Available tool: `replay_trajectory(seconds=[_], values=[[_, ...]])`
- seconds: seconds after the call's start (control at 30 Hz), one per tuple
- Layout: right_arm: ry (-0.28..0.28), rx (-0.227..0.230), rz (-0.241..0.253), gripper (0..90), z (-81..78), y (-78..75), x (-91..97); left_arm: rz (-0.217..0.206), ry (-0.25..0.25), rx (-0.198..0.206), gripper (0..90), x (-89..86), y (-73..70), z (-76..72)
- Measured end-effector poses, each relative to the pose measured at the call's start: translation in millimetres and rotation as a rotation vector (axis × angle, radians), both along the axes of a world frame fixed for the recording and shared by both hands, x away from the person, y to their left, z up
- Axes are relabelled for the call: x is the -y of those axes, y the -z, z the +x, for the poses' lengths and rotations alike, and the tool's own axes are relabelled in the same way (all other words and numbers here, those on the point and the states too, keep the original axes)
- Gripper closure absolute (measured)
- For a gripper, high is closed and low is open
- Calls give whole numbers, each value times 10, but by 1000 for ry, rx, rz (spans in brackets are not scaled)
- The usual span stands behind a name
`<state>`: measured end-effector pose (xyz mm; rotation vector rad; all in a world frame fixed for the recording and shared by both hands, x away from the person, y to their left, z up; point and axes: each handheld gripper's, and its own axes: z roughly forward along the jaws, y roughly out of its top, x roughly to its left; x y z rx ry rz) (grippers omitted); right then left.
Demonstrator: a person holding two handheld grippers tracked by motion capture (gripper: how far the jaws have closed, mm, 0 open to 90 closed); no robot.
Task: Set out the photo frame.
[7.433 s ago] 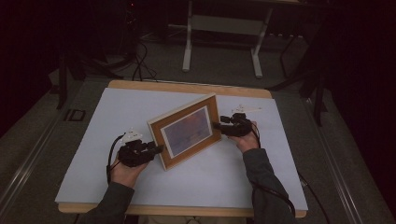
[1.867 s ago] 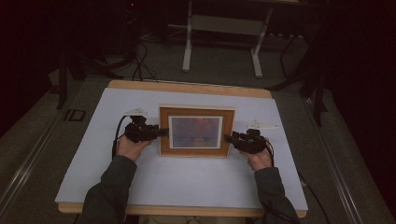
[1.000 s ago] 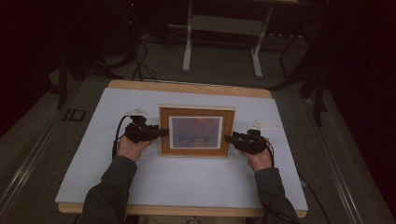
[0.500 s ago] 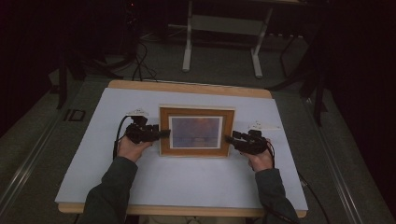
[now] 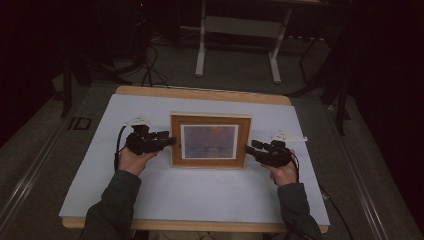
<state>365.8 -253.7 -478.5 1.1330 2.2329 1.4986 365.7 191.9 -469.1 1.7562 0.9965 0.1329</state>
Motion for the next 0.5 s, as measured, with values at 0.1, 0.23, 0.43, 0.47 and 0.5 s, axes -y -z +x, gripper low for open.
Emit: replay_trajectory(seconds=[0.1, 0.23, 0.43, 0.47, 0.5], values=[[2, -1, 0, 541, -18, -3, 38, -6, -8, 4, 511, -40, -1, -18], [19, -6, 5, 569, -69, 13, 150, -13, -30, 16, 515, -127, -8, -75], [29, -18, -9, 599, -117, 56, 234, 6, -54, 26, 523, -196, 12, -155], [30, -18, -11, 600, -121, 62, 240, 14, -58, 24, 523, -203, 23, -166], [32, -21, -15, 604, -127, 69, 248, 19, -60, 22, 523, -214, 38, -176]])
